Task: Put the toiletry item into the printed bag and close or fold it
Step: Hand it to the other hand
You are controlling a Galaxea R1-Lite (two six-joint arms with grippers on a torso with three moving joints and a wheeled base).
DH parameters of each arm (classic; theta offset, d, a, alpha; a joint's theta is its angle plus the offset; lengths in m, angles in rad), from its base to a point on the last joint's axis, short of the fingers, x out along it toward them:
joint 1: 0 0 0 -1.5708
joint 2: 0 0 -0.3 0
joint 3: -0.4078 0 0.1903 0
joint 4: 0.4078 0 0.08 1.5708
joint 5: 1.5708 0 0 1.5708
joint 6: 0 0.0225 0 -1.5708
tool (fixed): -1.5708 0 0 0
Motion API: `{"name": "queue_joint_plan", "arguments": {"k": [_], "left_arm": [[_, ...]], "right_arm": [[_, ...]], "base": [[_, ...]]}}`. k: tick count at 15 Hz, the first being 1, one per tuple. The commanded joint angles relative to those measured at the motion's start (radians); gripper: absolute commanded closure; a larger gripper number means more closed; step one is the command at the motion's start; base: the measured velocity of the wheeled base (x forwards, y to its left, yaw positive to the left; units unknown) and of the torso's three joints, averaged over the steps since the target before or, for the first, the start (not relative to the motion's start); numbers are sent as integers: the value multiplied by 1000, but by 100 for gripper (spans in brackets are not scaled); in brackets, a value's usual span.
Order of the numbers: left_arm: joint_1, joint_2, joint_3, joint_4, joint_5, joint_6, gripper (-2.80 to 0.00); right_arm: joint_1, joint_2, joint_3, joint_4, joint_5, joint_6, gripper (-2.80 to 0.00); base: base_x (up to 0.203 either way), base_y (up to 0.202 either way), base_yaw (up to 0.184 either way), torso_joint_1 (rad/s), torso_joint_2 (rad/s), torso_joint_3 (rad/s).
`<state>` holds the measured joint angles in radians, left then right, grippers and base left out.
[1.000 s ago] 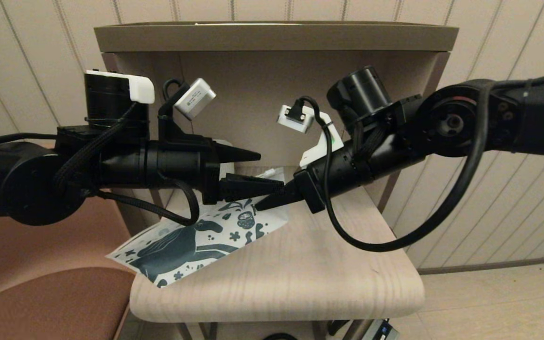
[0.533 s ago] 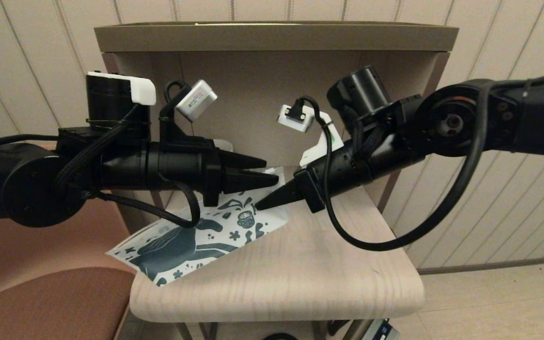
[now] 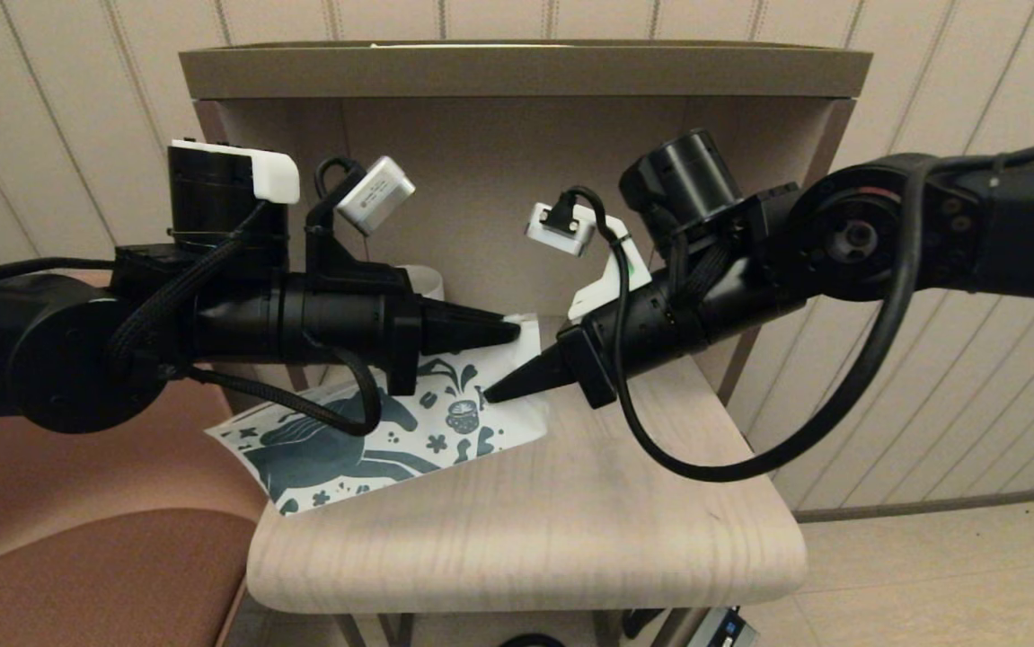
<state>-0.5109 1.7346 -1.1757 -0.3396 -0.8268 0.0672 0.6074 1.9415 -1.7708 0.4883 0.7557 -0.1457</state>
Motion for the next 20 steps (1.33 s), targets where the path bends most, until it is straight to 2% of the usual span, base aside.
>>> {"name": "queue_joint_plan", "arguments": {"k": [1,5,11,20], "left_arm": [[0,3,4,-3,-5,0,0],[2,3,10,-4,-12,2,0],[2,9,16,-27,-14,0,0],[2,9,11,-27,-15,-1,0]], "right_arm": [[0,1,8,4,5,-2,0],[-17,-38,56,-5,5,-8,0],[-89,-124,132,-42,5,-33,0],[-86,-121,137,-43,10,-37,0]], "base": [[0,0,0,0,0,0],[0,0,0,0,0,0],[0,0,0,0,0,0],[0,0,0,0,0,0]]}}
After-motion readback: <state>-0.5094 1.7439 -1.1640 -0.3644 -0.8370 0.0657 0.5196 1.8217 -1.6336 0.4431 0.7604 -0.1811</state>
